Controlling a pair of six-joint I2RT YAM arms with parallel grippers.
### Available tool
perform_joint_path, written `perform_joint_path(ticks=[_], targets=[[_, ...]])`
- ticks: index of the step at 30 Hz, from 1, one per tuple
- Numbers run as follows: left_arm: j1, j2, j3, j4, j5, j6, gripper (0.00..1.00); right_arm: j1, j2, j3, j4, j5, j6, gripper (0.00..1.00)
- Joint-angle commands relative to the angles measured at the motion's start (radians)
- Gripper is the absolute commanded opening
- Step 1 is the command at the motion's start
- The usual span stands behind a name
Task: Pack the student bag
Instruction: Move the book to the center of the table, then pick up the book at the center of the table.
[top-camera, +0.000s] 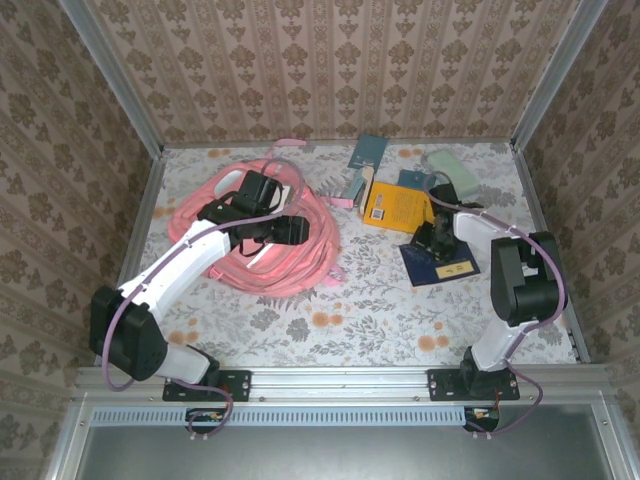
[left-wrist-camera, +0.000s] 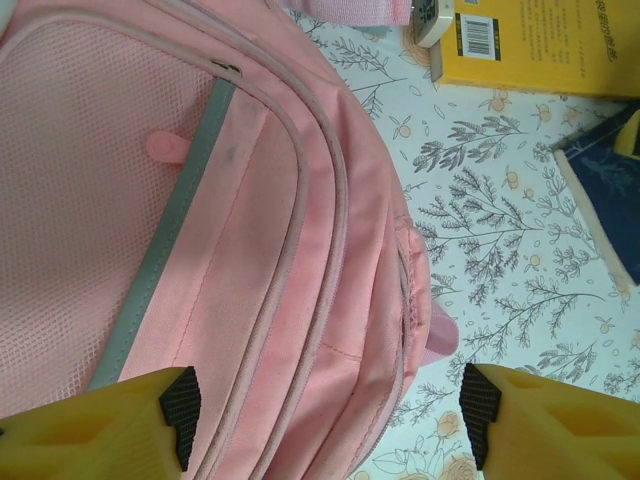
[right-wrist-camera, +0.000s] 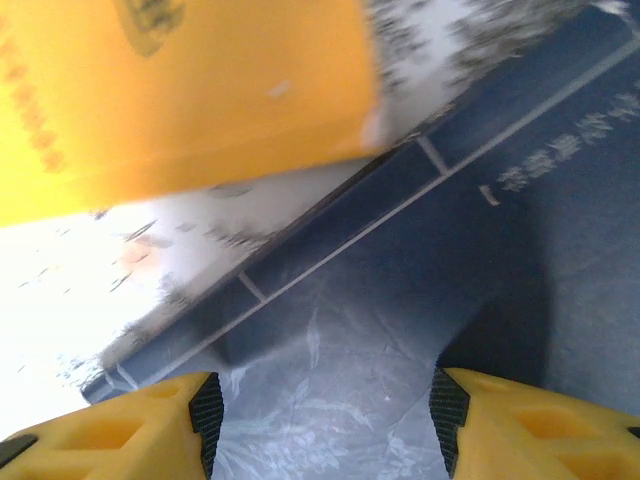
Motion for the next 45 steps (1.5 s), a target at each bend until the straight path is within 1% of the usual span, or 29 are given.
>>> perform_joint_path(ticks=[1,4,11,12,15,19,22,26,30,32,35,38,42,45], targets=[[-0.002,-0.025,0.018,0.007,-0.005,-0.007,0.72,0.063,-0.005,-0.053,0.018,-0.091,0.000,0.60],[-0.002,-0.016,0.018,0.018,0.004,-0.016,0.71,0.119,-0.019,-0.067,0.011,-0.116,0.013,0.60],[-0.005,-0.008,0.005,0.042,0.034,-0.038,0.69,0.337,-0.014,-0.044,-0.008,-0.114,0.005,0.60],[-0.008,-0.005,-0.001,0.052,0.046,-0.045,0.68,0.367,-0.021,-0.033,-0.043,-0.100,0.002,0.61],[-0.024,0.013,-0.017,0.088,0.083,-0.074,0.65,0.404,-0.077,-0.009,-0.061,-0.085,0.007,0.62],[-0.078,0.067,-0.025,0.156,0.116,-0.121,0.62,0.403,-0.193,-0.012,-0.112,-0.030,0.047,0.64],[-0.133,0.135,-0.006,0.201,0.124,-0.145,0.61,0.399,-0.285,-0.072,-0.131,0.001,0.115,0.63],[-0.199,0.248,0.042,0.249,0.148,-0.165,0.56,0.379,-0.430,-0.222,-0.108,-0.001,0.240,0.58],[-0.250,0.363,0.114,0.263,0.172,-0.155,0.53,0.352,-0.543,-0.410,0.024,-0.057,0.351,0.55],[-0.269,0.418,0.146,0.264,0.187,-0.152,0.51,0.339,-0.560,-0.475,0.095,-0.090,0.392,0.54],[-0.288,0.477,0.187,0.254,0.197,-0.135,0.50,0.308,-0.542,-0.547,0.235,-0.156,0.434,0.52],[-0.293,0.528,0.215,0.243,0.208,-0.126,0.50,0.292,-0.502,-0.572,0.347,-0.199,0.463,0.52],[-0.298,0.577,0.237,0.242,0.225,-0.121,0.50,0.288,-0.467,-0.559,0.391,-0.198,0.460,0.51],[-0.301,0.607,0.241,0.245,0.230,-0.122,0.50,0.273,-0.449,-0.548,0.390,-0.192,0.436,0.47]])
